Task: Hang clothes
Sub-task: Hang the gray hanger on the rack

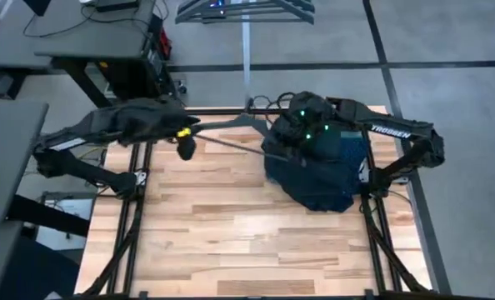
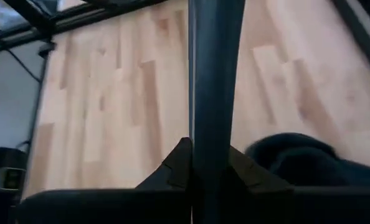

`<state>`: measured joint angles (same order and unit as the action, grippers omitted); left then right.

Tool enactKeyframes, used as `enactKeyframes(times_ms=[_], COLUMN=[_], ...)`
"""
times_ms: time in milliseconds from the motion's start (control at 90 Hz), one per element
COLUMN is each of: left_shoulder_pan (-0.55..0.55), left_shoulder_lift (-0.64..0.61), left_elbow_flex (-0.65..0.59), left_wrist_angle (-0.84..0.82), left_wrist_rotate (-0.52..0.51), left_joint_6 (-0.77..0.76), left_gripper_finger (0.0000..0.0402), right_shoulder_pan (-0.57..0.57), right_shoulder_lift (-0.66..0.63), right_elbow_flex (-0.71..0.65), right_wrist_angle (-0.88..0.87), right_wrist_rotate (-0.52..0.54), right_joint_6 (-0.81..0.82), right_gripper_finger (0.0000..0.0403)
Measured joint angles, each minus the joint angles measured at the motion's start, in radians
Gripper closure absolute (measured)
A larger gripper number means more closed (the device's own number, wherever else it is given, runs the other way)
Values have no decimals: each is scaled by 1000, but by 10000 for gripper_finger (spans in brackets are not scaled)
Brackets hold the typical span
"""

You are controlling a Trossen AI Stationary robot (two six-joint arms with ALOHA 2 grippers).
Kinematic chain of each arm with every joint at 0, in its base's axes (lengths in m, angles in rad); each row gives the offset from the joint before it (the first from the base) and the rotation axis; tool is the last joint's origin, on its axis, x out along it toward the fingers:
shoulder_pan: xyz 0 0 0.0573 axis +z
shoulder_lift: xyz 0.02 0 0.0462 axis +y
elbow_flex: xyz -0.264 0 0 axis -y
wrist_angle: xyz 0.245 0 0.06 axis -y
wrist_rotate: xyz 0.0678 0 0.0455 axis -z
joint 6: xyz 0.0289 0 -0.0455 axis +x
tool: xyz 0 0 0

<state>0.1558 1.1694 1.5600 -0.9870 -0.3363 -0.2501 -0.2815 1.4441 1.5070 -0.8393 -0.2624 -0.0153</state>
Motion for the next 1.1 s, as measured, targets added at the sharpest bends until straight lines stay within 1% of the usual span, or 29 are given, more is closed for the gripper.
enactKeyframes(times_ms=[78, 111, 156, 233, 367, 489, 544, 589, 644, 722, 767, 800, 989, 1100], left_shoulder_pan=[64, 85, 108, 135, 177, 210, 220, 221, 229, 232, 230, 229, 240, 277], left_shoulder_lift=[55, 76, 97, 121, 127, 143, 150, 156, 163, 182, 190, 191, 187, 139], left_elbow_flex=[35, 46, 58, 83, 100, 92, 89, 90, 90, 90, 90, 89, 89, 89], left_wrist_angle=[-80, -97, -100, -98, -98, -110, -114, -101, -98, -98, -110, -119, -103, -112], left_wrist_rotate=[122, 173, 217, 237, 259, 366, 384, 377, 376, 379, 403, 414, 421, 442], left_joint_6=[15, 35, 60, 125, 255, 368, 412, 421, 440, 487, 521, 525, 546, 549], left_gripper_finger=[274, 269, 265, 262, 261, 261, 264, 270, 287, 334, 367, 379, 382, 383], right_shoulder_pan=[-13, -17, -22, -30, -30, -30, -30, -30, -31, -31, -31, -32, -49, -89], right_shoulder_lift=[0, 0, 0, 0, 0, 0, 0, 0, 0, 0, 0, 0, 1, 3], right_elbow_flex=[21, 28, 34, 40, 40, 40, 40, 40, 40, 40, 40, 40, 42, 94], right_wrist_angle=[-23, -35, -45, -51, -49, -46, -46, -46, -43, -43, -49, -49, -29, -72], right_wrist_rotate=[-1, -1, -3, -5, -4, -4, -5, -4, -4, -4, -1, 4, 8, 1], right_joint_6=[-31, -37, -44, -54, -46, -38, -30, -17, -14, -13, -16, -18, 39, 41], right_gripper_finger=[375, 375, 375, 375, 375, 375, 375, 375, 375, 374, 366, 356, 304, 280])
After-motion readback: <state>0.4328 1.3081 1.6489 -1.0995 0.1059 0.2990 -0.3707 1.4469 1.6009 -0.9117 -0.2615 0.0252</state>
